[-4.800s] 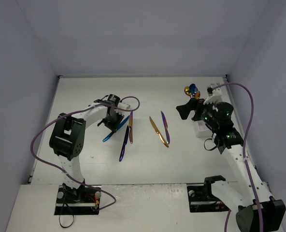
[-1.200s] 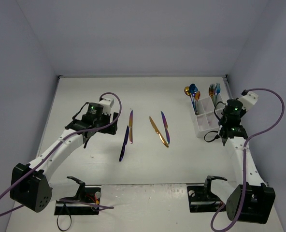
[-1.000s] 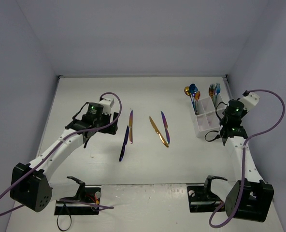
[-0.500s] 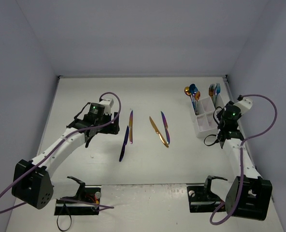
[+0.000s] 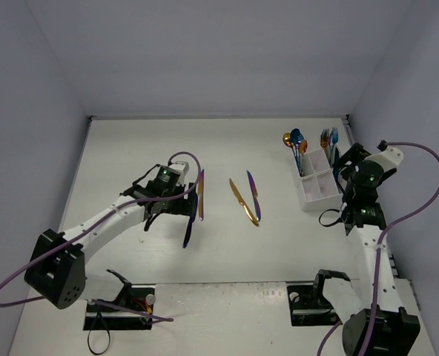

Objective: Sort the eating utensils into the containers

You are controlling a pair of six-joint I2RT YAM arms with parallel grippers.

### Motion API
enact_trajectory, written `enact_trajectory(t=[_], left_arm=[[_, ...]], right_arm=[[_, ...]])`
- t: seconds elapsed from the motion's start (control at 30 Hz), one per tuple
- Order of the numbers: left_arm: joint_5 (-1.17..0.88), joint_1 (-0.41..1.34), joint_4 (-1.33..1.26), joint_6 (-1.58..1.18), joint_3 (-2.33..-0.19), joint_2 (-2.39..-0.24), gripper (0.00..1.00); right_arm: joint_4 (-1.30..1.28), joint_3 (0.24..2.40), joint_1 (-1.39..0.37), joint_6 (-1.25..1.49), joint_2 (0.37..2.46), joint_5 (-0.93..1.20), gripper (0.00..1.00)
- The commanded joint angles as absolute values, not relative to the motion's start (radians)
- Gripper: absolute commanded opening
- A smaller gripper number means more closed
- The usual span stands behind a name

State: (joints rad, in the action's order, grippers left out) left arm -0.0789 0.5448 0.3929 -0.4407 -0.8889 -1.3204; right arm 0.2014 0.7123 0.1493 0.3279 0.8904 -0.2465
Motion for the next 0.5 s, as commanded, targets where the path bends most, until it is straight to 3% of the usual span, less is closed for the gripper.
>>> enact_trajectory(t=[0.0,0.33,0.47], left_arm=[[-0.015,0.585,0.389,-0.494,-0.896,-1.359,0.73],[0.065,0.647,0.400,-0.522,-0.935,-1.499,0.72],[0.086,0.657,0.412,-0.524,-0.963,-1.555,0.64]], right_arm=[[0.180,0.803,0.148,0.316,0.838,-0.210,0.75],[0.132,0.819,0.131,0.334,0.781,-0.103,0.78],[0.126,0.815,0.117,0.347,0.773,-0.083,0.79]])
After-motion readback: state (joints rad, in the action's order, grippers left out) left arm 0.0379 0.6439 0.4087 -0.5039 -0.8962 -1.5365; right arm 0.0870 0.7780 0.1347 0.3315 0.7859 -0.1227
